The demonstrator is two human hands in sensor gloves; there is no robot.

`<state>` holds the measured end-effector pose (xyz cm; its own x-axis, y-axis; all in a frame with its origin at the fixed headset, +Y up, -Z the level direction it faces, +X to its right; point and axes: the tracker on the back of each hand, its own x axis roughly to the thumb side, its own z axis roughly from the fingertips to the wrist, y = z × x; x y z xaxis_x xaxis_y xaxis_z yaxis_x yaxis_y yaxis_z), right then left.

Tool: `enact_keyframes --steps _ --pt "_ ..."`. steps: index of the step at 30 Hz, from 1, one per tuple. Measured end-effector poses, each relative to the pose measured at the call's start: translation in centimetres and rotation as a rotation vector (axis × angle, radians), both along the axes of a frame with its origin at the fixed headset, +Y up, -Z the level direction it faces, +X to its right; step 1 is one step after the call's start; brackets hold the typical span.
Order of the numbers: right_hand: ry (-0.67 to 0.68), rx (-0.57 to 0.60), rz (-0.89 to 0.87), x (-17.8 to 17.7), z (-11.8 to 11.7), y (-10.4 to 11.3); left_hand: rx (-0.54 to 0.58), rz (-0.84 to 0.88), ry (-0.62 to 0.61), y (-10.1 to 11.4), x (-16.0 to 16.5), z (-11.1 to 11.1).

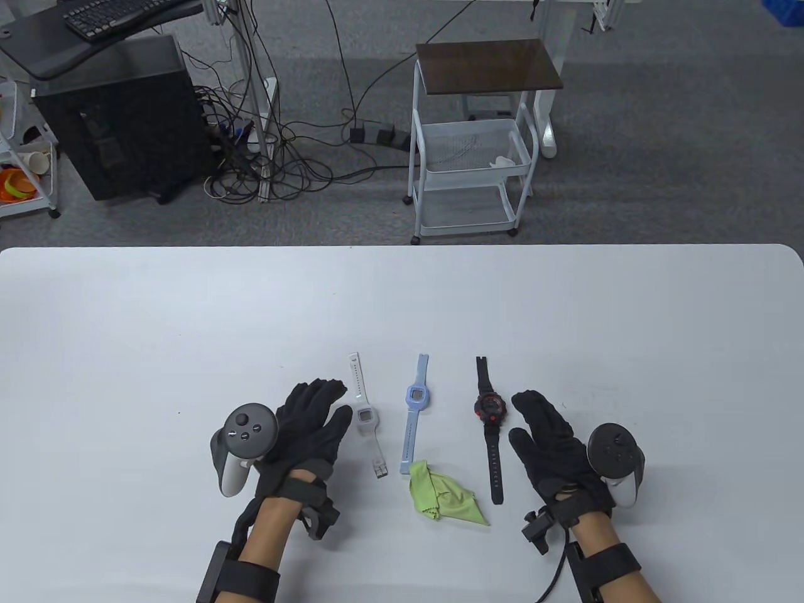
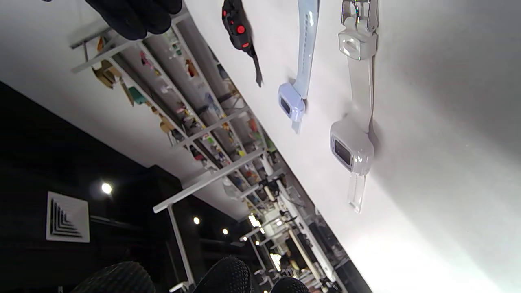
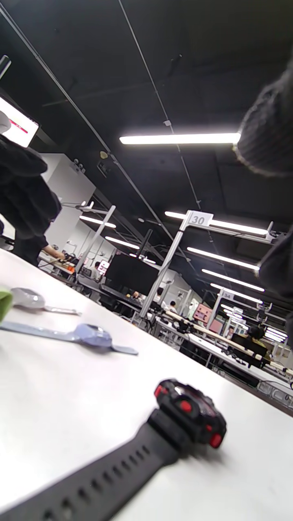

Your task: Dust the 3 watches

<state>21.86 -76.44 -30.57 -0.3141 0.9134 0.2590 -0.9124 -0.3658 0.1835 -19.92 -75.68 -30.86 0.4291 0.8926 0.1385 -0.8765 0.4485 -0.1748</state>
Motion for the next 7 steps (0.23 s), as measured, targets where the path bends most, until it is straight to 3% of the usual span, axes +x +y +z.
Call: enact_keyframes --steps 7 --pt "0.011 0.0 0.023 -0.42 0.22 -0.07 -0.008 0.0 -0.007 -0.11 0.08 0.02"
